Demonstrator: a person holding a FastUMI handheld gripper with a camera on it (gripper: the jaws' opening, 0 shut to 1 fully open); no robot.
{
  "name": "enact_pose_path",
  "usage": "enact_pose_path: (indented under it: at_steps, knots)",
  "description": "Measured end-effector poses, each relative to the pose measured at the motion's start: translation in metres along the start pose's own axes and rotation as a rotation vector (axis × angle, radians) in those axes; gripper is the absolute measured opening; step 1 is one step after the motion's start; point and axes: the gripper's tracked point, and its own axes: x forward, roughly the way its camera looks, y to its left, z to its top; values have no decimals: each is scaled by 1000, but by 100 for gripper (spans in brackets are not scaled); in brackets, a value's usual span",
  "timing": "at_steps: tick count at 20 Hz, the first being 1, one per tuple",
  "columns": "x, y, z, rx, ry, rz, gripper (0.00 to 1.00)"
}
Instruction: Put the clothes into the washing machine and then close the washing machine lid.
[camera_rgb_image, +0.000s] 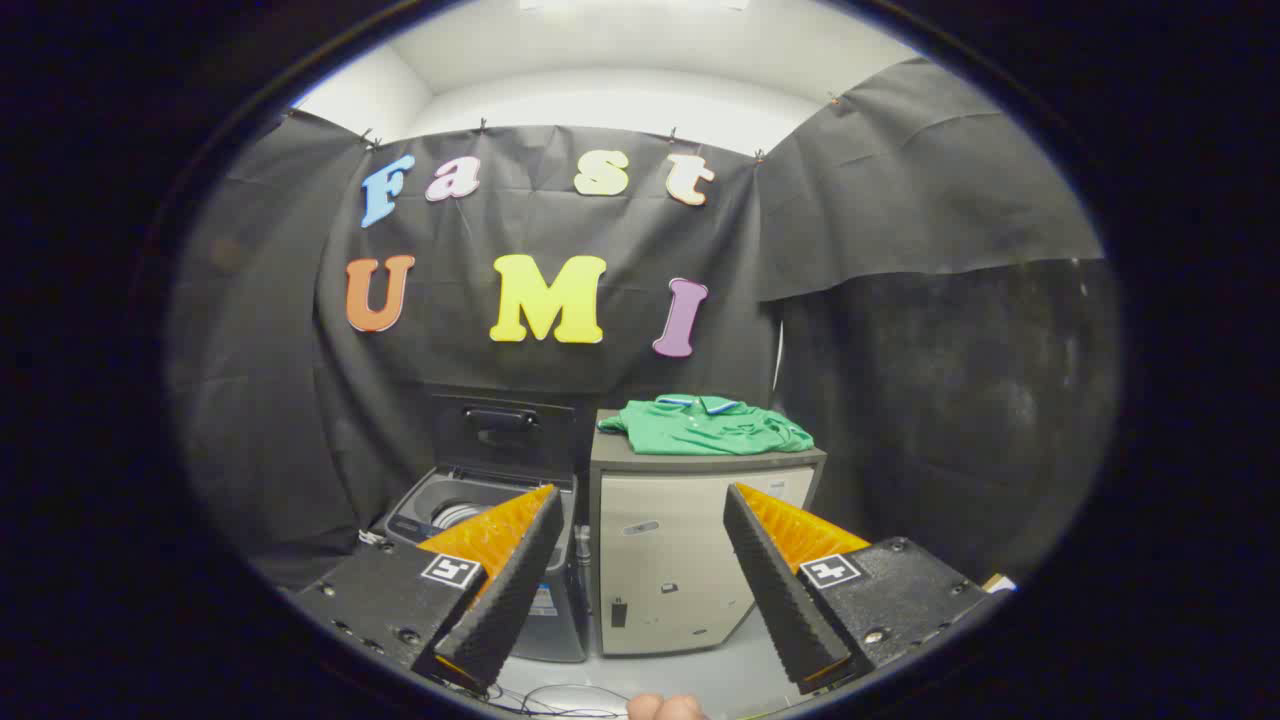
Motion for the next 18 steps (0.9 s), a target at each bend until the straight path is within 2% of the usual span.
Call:
enact_pose_path:
  at_steps: [18]
  knots:
    - [3, 1, -2, -3, 3, -17, 100]
